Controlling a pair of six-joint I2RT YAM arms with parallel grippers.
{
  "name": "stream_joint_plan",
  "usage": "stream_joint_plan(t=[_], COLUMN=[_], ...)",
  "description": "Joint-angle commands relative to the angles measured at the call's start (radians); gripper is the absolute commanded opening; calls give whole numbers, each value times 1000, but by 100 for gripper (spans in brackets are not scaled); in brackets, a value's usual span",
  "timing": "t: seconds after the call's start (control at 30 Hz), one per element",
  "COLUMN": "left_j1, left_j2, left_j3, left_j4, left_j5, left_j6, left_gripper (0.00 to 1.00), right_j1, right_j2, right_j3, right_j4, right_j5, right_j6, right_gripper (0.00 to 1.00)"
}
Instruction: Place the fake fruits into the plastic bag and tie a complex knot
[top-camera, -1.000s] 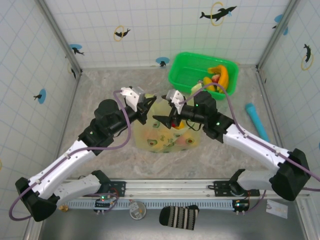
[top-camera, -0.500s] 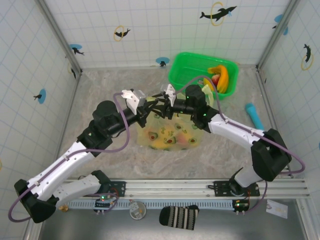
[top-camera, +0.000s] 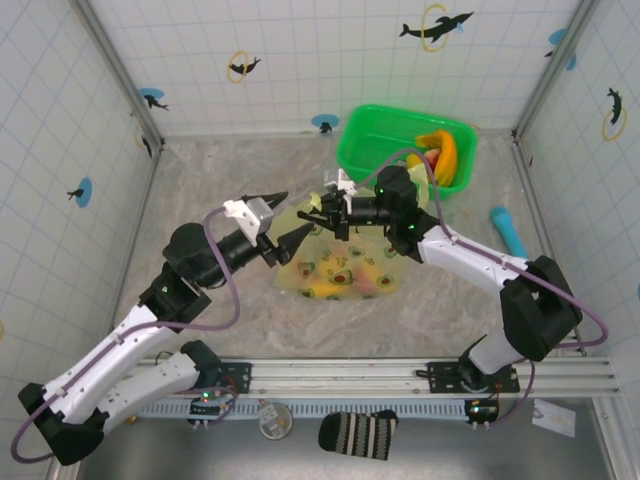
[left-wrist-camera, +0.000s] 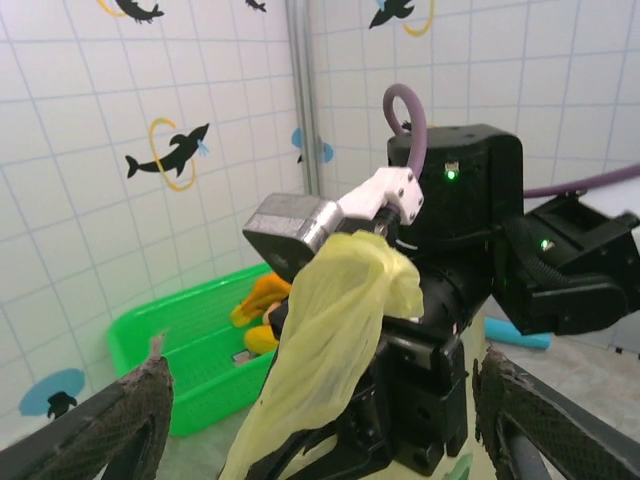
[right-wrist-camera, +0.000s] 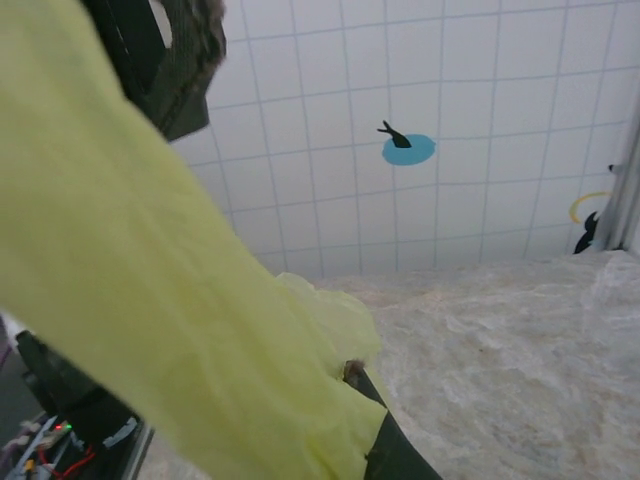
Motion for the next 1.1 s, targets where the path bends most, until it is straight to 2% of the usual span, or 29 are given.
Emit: stream_joint_plan(t=[0.0, 0.13, 0.2, 0.3, 0.4, 0.53, 0.7, 0.83, 0.97, 1.07], left_j1=[40, 81, 86, 86, 86, 86, 86, 86, 86, 86], left_j2=[21, 42, 65, 109, 120, 129, 153, 142, 123, 113], left_j3=[-34, -57, -49, -25, -32, -28, -23, -49, -66, -74], left_j4=[46, 155, 184, 191, 221, 246, 244, 258, 258, 253], left_j5=[83, 124, 149, 182, 187, 211, 219, 204, 188, 191], left_j6=[79, 26, 14, 2, -7, -18, -28, -34, -32, -36], left_gripper=[74, 59, 49, 37, 27, 18, 0, 0, 0, 0], right_j1=[3, 10, 15, 16, 15, 11, 4, 1, 0, 2], right_j2=[-45, -61, -69, -94, -129, -169, -240, -305, -346, -350], right_j3=[-22, -15, -11, -11, -16, -14, -40, -79, -76, -58], right_j4=[35, -26, -48, -83, -146, -249, -312, -317, -361, -377], right_j5=[-69, -42, -20, 24, 67, 104, 150, 178, 221, 231], right_j6=[-37, -78, -96, -123, -176, -239, -273, -273, -258, -236], right_gripper=[12, 20, 31, 43, 45, 47, 54, 57, 48, 47])
